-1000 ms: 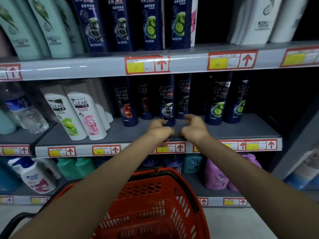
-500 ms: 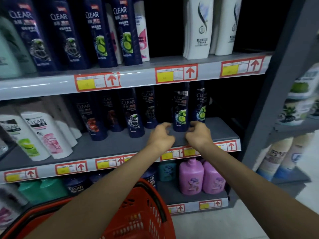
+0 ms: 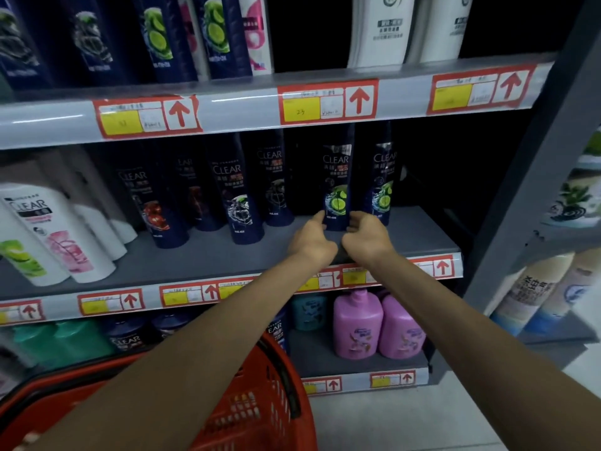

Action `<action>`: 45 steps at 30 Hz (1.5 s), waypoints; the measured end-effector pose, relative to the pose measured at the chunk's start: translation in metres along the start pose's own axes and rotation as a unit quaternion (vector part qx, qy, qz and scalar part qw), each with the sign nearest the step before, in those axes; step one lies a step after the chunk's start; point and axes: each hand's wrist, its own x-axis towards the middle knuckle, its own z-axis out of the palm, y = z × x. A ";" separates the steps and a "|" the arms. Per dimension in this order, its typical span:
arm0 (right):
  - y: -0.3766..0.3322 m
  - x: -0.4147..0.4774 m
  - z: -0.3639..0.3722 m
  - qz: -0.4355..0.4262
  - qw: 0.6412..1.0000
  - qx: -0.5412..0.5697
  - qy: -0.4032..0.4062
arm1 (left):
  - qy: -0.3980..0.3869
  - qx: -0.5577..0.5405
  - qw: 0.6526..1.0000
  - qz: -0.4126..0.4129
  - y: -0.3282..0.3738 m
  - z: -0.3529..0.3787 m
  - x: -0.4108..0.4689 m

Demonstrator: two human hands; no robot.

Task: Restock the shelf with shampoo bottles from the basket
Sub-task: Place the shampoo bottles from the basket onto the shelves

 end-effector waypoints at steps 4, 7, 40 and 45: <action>-0.004 0.005 -0.001 0.005 1.000 -0.006 -0.010 | 0.011 -0.017 1.000 0.000 -0.003 0.002 0.007; -0.007 0.003 -0.004 0.008 1.000 -0.005 -0.007 | 0.027 -0.026 0.999 -0.005 -0.004 0.003 0.008; 0.022 0.017 -0.049 0.002 0.990 -0.040 0.136 | -0.049 -0.057 0.996 0.041 0.034 0.027 -0.006; 0.024 0.023 -0.044 -0.020 0.984 -0.042 0.173 | -0.024 -0.065 0.996 0.048 0.031 0.031 -0.002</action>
